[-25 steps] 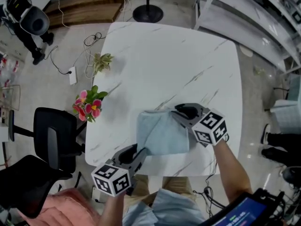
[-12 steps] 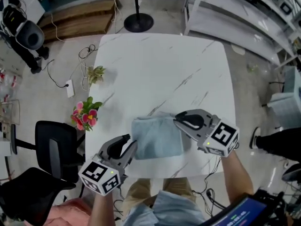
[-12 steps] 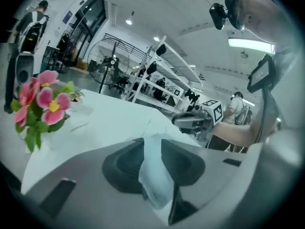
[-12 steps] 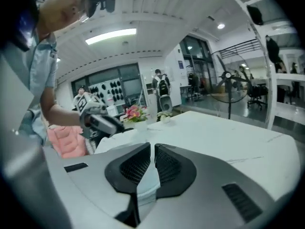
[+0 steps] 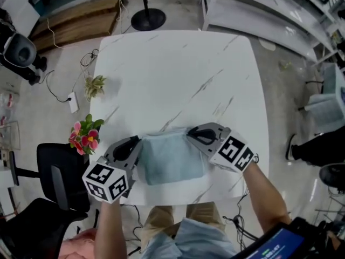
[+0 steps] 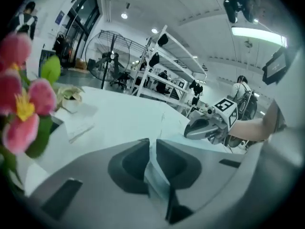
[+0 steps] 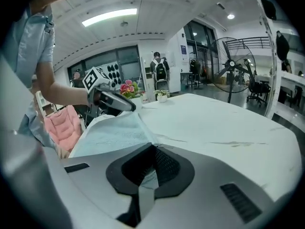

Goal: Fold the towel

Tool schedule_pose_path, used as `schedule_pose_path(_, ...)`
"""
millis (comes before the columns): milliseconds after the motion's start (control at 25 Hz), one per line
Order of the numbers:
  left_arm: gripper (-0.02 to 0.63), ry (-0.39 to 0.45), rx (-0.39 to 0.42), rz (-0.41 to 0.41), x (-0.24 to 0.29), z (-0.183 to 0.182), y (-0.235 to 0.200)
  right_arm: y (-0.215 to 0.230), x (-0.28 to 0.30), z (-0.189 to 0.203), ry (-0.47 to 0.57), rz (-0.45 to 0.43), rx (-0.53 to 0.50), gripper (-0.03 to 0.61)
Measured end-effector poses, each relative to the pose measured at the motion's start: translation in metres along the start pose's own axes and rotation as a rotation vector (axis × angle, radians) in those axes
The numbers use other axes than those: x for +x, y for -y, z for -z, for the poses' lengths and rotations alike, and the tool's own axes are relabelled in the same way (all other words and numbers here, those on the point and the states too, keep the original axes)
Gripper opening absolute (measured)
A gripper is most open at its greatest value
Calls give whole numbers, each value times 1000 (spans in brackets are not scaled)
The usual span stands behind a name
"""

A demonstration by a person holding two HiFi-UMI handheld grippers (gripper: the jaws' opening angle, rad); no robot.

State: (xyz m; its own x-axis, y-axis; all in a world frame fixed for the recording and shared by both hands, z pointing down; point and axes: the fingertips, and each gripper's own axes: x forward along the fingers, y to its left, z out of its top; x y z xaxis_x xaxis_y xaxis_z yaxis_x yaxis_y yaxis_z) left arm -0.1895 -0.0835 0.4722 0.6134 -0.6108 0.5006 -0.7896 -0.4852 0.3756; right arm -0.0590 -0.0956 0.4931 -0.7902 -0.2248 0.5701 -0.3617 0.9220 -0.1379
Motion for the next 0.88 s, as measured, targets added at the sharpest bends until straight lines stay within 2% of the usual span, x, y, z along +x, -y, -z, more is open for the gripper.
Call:
schedule_pose_path(120,37,16,20,76,-7,-11,18,2,4,0,-1,9,12,17)
schedule_pose_path(240,37,-38,52,137,3,2,24,4,9,4,-19,18,19,16)
schedule_pose_path(320,34,-85,64,119,14,14,14,4,7,0,-11,23,16,17)
schedule_pose_path(440,22,-98,49,110,22,14,5,-1,-11,-21,38,21,-35,18)
schedule_pose_path(560,18,-107,44,116,24,16,0,-27,-26,-32,68,-42,-57,18)
schedule_pose_path(720,14,-123,32,120,27,23,-7,-42,-13,11,-36,-71,-33,18)
schedule_pose_path(880,12,-126,38,119,31,20,-11,-35,-7,28,-51,-63,12,17)
